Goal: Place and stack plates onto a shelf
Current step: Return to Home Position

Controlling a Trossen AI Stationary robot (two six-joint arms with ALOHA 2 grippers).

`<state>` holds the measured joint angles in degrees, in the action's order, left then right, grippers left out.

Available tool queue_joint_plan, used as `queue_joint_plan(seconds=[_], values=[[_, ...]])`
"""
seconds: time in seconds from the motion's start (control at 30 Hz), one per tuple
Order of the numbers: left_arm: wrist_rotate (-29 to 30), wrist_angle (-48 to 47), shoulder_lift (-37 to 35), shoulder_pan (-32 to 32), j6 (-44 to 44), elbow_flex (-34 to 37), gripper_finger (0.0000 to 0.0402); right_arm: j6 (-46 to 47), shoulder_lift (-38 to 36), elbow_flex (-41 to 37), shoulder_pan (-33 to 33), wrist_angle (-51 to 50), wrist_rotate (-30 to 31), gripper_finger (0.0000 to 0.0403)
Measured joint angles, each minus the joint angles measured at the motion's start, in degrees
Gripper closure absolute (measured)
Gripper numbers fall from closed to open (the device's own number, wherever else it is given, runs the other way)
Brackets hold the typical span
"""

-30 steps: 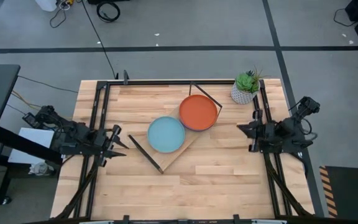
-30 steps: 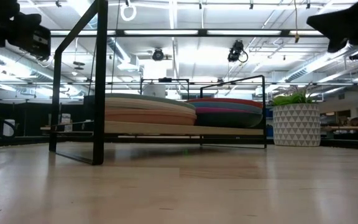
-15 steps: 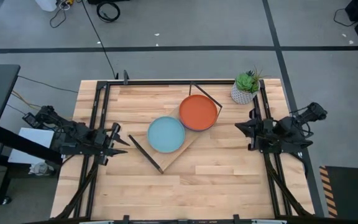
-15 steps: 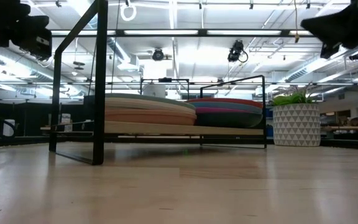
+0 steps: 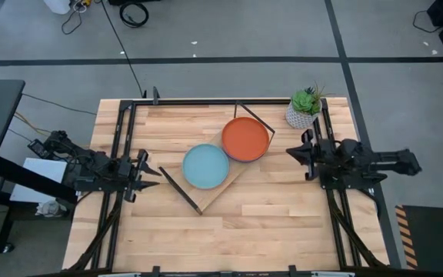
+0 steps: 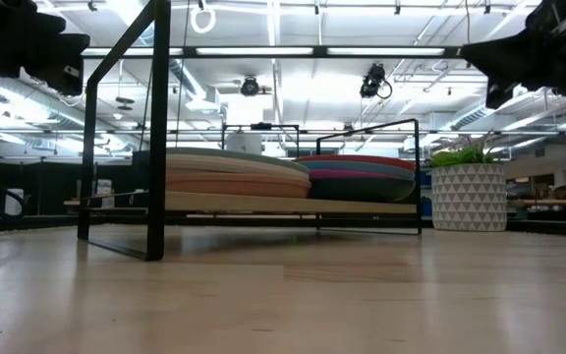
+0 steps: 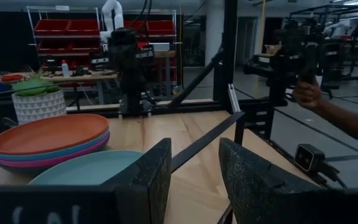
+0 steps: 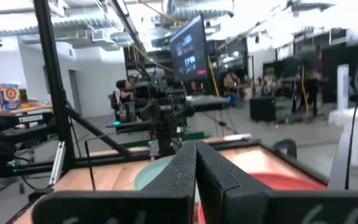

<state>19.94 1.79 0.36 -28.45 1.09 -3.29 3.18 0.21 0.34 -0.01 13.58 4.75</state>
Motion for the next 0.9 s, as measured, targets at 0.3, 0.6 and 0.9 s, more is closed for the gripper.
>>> queue_joint_plan(seconds=[0.3, 0.6, 0.9], values=[[-0.02, 0.02, 0.0, -0.02, -0.46, -0.02, 0.026, 9.25, 0.0, 0.0, -4.48, -1.17, -5.24, 0.0389], [-0.04, 0.04, 0.0, -0.02, -0.44, -0.02, 0.026, 8.81, 0.0, 0.0, -4.48, -0.81, -4.55, 0.0389], [-0.04, 0.06, 0.0, -0.02, -0.42, -0.02, 0.026, 8.7, 0.0, 0.0, -4.48, -0.81, -4.41, 0.0389]])
